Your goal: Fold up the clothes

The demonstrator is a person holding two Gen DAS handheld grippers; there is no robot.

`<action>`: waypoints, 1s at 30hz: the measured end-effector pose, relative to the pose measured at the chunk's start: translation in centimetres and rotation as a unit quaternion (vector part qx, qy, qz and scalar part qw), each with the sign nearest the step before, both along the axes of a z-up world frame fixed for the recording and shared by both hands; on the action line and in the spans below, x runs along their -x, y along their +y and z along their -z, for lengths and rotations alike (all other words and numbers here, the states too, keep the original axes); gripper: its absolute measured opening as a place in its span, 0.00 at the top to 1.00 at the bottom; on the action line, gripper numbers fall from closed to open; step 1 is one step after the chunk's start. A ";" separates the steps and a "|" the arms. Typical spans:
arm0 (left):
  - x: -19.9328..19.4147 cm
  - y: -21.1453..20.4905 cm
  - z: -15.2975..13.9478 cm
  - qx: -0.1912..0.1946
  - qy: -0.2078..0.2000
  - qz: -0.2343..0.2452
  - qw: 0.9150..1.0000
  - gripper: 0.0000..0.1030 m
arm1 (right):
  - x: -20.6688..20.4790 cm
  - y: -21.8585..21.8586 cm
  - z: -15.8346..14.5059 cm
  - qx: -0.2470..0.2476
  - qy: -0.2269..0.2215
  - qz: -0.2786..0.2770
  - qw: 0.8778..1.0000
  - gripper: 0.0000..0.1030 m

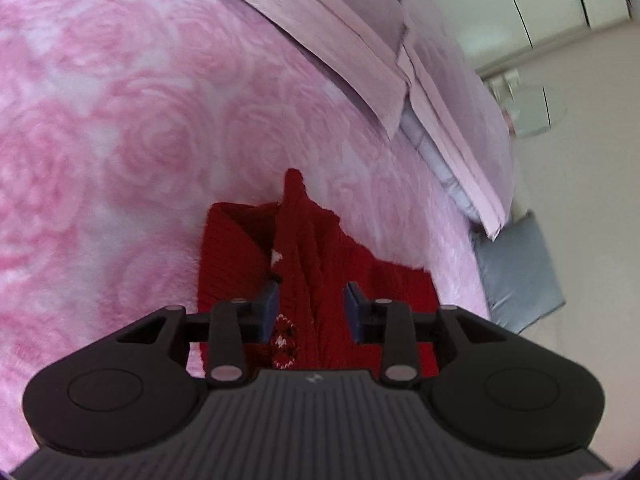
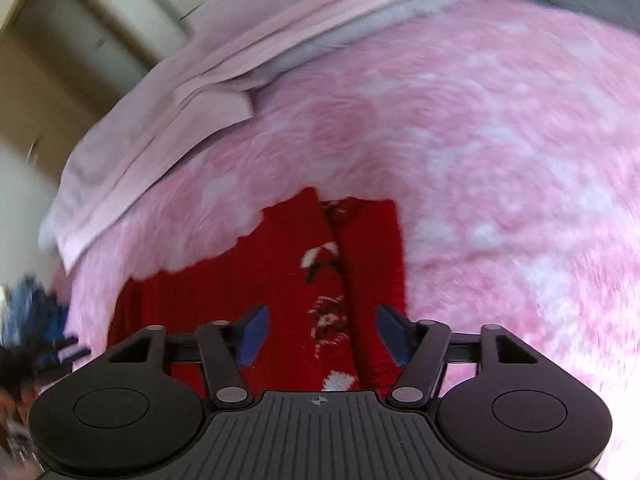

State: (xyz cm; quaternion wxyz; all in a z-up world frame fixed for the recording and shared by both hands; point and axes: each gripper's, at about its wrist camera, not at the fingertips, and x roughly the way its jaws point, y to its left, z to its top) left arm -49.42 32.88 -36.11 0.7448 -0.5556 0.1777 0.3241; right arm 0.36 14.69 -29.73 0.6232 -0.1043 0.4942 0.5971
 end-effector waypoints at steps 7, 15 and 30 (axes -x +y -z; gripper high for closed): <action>-2.4 0.8 -0.4 -0.026 0.023 -0.002 0.999 0.72 | 2.8 5.2 1.4 -0.023 -0.099 -0.107 0.989 0.39; -6.4 2.0 0.6 -0.072 0.097 0.028 0.992 0.70 | 4.2 9.2 4.2 -0.019 -0.185 -0.199 0.962 0.50; -8.5 2.8 -0.3 -0.115 0.143 0.053 0.982 0.69 | 7.3 12.0 5.5 -0.025 -0.241 -0.281 0.929 0.52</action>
